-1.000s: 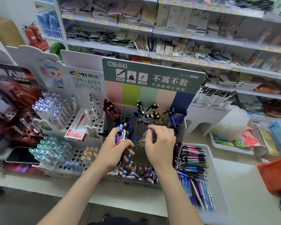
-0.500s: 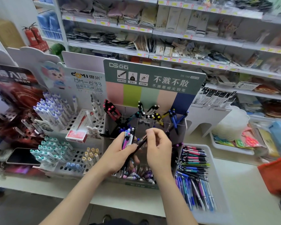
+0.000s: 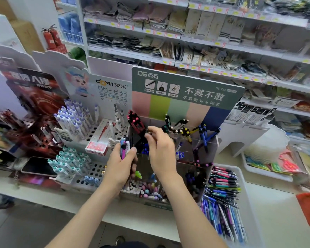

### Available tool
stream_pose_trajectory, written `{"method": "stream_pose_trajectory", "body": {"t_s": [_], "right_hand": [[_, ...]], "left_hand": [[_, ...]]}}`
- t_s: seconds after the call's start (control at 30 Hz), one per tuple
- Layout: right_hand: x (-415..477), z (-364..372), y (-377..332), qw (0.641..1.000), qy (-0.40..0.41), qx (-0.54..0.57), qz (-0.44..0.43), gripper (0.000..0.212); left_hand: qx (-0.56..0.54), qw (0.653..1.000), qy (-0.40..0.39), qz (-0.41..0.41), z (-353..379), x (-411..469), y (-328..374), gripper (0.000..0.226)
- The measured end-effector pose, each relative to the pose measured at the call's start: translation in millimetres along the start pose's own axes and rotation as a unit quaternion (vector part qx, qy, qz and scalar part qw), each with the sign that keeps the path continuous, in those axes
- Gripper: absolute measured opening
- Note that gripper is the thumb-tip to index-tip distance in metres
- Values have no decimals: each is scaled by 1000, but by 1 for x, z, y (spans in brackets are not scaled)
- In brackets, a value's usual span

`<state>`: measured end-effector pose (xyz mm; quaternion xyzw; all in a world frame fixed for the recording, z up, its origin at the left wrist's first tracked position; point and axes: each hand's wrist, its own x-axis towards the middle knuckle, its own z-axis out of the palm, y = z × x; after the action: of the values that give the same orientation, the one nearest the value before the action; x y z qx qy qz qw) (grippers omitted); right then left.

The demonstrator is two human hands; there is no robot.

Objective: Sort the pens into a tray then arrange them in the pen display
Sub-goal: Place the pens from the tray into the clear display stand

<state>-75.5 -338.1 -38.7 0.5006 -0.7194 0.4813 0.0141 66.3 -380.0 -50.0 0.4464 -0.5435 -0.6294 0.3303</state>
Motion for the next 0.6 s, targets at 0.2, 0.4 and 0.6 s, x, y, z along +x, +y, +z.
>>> {"method": "stream_pose_trajectory", "body": {"t_s": [0.2,0.4,0.6], "right_hand": [[0,11,11,979,-65,-170,-87,19],[-2,-14,-17,974,-100,137,152,21],[8,-26,-26,942,190,199,192,14]], "left_hand": [[-22,998,-50,-1,-7,0,4,26],[12,988,-150,37,-13,4,11,5],[-28,996,-80,0,-11,0,6,15]]}}
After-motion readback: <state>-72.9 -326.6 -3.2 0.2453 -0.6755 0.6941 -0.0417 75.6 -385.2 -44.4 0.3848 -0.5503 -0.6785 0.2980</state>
